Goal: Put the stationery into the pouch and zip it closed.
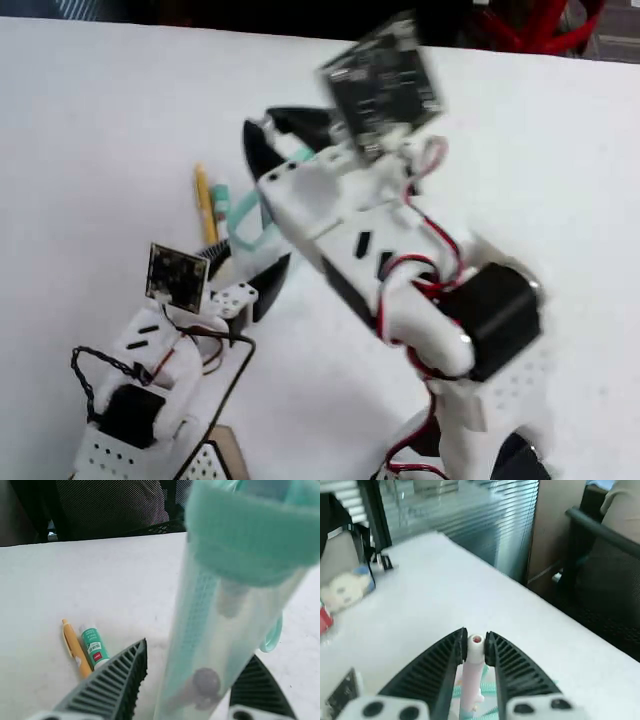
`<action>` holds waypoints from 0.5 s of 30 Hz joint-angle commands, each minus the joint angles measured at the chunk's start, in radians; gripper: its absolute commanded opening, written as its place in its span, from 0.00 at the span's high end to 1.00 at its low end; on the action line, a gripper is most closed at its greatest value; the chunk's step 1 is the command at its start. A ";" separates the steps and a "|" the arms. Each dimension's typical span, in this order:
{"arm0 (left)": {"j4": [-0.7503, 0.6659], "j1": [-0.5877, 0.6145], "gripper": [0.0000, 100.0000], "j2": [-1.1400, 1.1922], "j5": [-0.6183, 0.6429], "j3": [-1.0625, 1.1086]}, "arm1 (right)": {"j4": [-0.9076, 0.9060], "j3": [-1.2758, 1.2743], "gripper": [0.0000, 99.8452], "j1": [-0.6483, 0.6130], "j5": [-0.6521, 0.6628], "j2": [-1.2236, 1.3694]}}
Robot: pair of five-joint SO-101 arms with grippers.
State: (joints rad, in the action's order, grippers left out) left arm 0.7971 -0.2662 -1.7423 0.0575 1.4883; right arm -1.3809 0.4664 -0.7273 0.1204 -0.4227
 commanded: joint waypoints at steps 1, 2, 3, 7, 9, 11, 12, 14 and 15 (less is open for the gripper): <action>-0.026 0.004 0.74 -0.004 -0.011 -0.006 | 0.035 -0.049 0.98 -0.008 0.052 -0.013; -0.026 0.004 0.74 -0.004 -0.011 -0.006 | 0.042 -0.064 0.98 -0.008 0.058 -0.013; -0.026 0.004 0.74 -0.004 -0.011 -0.006 | 0.050 -0.080 0.98 -0.008 0.068 -0.013; -0.026 0.004 0.74 -0.004 -0.011 -0.008 | 0.068 -0.147 0.98 -0.008 0.086 -0.013; -0.026 0.004 0.74 -0.004 -0.011 -0.008 | 0.082 -0.183 0.98 -0.007 0.086 -0.013; -0.026 0.004 0.74 -0.004 -0.012 -0.008 | 0.085 -0.213 0.98 -0.007 0.086 -0.013; -0.026 0.005 0.74 -0.004 -0.012 -0.008 | 0.085 -0.224 0.98 -0.007 0.086 -0.013; -0.026 0.005 0.74 -0.004 -0.014 -0.008 | 0.085 -0.239 0.98 -0.007 0.086 -0.013; -0.026 0.005 0.74 -0.004 -0.014 -0.006 | 0.085 -0.245 0.98 -0.007 0.086 -0.013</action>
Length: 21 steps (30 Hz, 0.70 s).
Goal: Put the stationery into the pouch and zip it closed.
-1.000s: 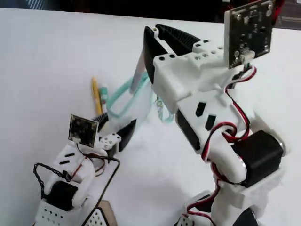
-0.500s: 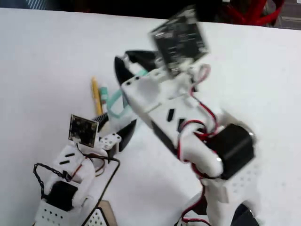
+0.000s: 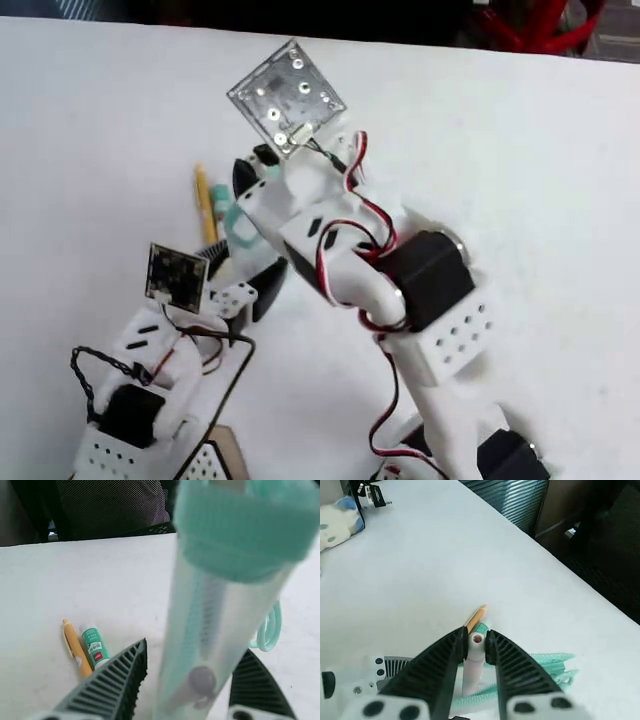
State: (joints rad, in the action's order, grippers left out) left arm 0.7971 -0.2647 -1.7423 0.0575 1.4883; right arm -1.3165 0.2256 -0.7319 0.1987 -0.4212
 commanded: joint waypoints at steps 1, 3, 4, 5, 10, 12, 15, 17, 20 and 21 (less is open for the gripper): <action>-0.026 0.004 0.74 -0.004 -0.014 -0.006 | 0.021 -0.008 0.98 -0.001 0.008 -0.015; -0.026 0.004 0.74 -0.004 -0.015 -0.006 | 0.016 -0.008 0.98 0.001 0.008 -0.015; -0.026 0.004 0.74 -0.004 -0.015 -0.006 | 0.012 -0.008 0.97 0.001 0.008 -0.015; -0.026 0.004 0.74 -0.004 -0.015 -0.006 | -0.002 -0.008 0.95 0.001 0.008 -0.015; -0.026 0.004 0.74 -0.004 -0.015 -0.006 | -0.056 -0.008 0.72 0.001 -0.002 -0.015; -0.026 0.004 0.74 -0.004 -0.015 -0.006 | -0.053 -0.005 0.74 0.001 0.006 -0.015; -0.026 0.005 0.74 -0.004 -0.015 -0.006 | -0.050 -0.003 0.78 0.001 0.006 -0.015; -0.026 0.005 0.74 -0.004 -0.015 -0.006 | -0.050 -0.003 0.79 0.002 0.006 -0.016; -0.026 0.005 0.74 -0.004 -0.015 -0.006 | -0.050 -0.002 0.79 0.036 0.000 -0.022; -0.026 0.007 0.74 -0.004 -0.015 -0.006 | -0.048 0.000 0.79 0.059 -0.002 -0.024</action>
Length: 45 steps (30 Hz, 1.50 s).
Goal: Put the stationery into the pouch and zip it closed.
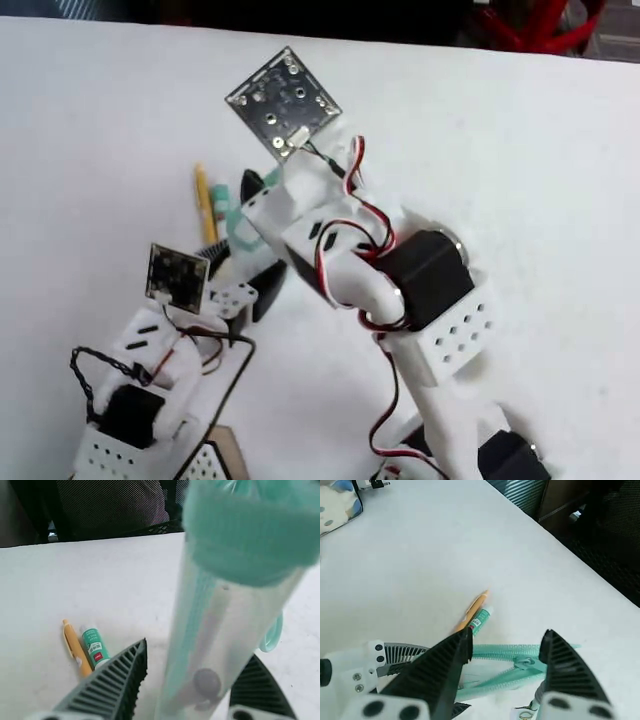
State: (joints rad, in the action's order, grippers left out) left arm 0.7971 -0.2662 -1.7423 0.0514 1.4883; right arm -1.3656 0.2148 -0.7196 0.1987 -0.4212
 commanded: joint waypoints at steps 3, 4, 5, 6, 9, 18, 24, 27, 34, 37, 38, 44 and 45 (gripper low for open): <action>-0.026 0.010 0.74 -0.004 -0.009 -0.006 | 0.012 0.006 0.79 0.150 -0.003 -0.018; -0.026 0.010 0.74 -0.004 -0.009 -0.006 | 0.010 0.003 0.79 0.185 -0.011 -0.015; -0.026 0.010 0.74 -0.004 -0.009 -0.006 | 0.007 -0.003 0.79 0.213 -0.037 -0.013; -0.026 0.010 0.74 -0.004 -0.009 -0.006 | 0.007 -0.017 0.79 0.236 -0.074 -0.012; -0.026 0.007 0.74 -0.004 -0.009 -0.006 | 0.005 -0.048 0.79 0.249 -0.121 -0.015; -0.026 0.012 0.74 -0.004 -0.011 -0.003 | -0.015 -0.086 0.79 0.147 -0.121 -0.005; -0.023 0.012 0.74 -0.004 -0.011 -0.006 | 0.070 -0.204 0.79 0.153 -0.121 -0.005; 0.000 0.013 0.74 -0.004 -0.009 -0.035 | 0.116 -0.255 0.79 0.153 -0.121 -0.007; 0.350 0.018 0.74 -0.004 -0.012 -0.327 | 0.131 -0.270 0.79 0.153 -0.123 -0.015; 0.381 0.111 0.74 -0.004 -0.089 -0.399 | 0.127 -0.272 0.79 0.153 -0.124 -0.013; 0.385 0.148 0.74 -0.004 -0.120 -0.427 | 0.125 -0.273 0.79 0.153 -0.126 -0.012; 0.420 0.392 0.74 0.002 -0.227 -0.684 | 0.127 -0.304 0.79 0.154 -0.127 -0.016; 0.446 0.418 0.74 0.002 -0.239 -0.744 | 0.125 -0.304 0.79 0.154 -0.127 -0.016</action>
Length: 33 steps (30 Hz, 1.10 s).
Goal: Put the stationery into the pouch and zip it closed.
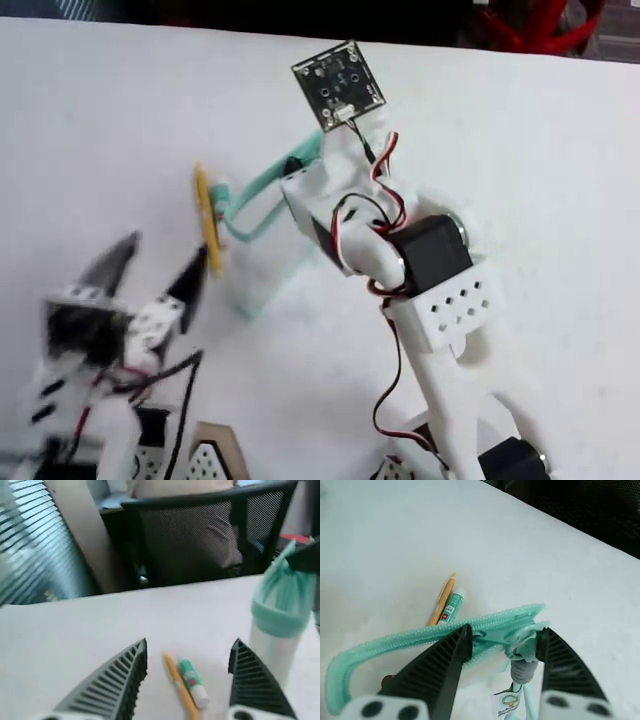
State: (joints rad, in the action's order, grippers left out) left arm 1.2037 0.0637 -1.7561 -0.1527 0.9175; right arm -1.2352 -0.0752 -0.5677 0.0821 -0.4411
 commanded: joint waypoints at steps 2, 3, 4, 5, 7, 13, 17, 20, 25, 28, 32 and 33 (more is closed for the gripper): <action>0.103 0.120 0.74 0.016 -0.058 -0.305 | -0.007 -0.014 0.79 0.002 -0.011 0.004; 0.130 0.130 0.74 0.018 -0.069 -0.368 | -0.018 -0.012 0.79 0.002 -0.011 0.004; 0.149 0.133 0.74 0.019 -0.077 -0.423 | -0.025 -0.012 0.79 0.002 -0.011 0.004; 0.158 0.136 0.74 0.028 -0.078 -0.457 | -0.027 -0.012 0.79 0.001 -0.011 0.004; 0.157 0.136 0.74 0.094 -0.077 -0.468 | -0.027 -0.014 0.79 0.001 -0.012 0.004; 0.157 0.136 0.74 0.596 -0.005 -0.479 | -0.068 -0.014 0.79 -0.002 -0.012 0.004; 0.150 0.133 0.74 0.928 0.075 -0.565 | -0.082 -0.014 0.79 0.001 -0.012 0.004; 0.158 0.133 0.74 1.121 0.121 -0.664 | -0.084 -0.014 0.79 0.001 -0.014 0.004; 0.157 0.119 0.74 1.397 0.224 -0.796 | -0.077 -0.034 0.79 0.001 -0.014 0.004; 0.152 0.107 0.74 1.550 0.245 -0.861 | -0.074 -0.046 0.79 -0.001 -0.014 0.005; 0.149 0.062 0.74 1.755 0.270 -0.954 | -0.074 -0.046 0.79 0.001 -0.014 0.005; 0.149 0.045 0.74 1.805 0.272 -0.980 | -0.074 -0.046 0.79 0.001 -0.014 0.005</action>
State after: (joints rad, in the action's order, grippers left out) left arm 1.3679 0.1649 -0.0637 0.1036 0.0353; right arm -1.2935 -0.0736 -0.5616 0.0760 -0.4442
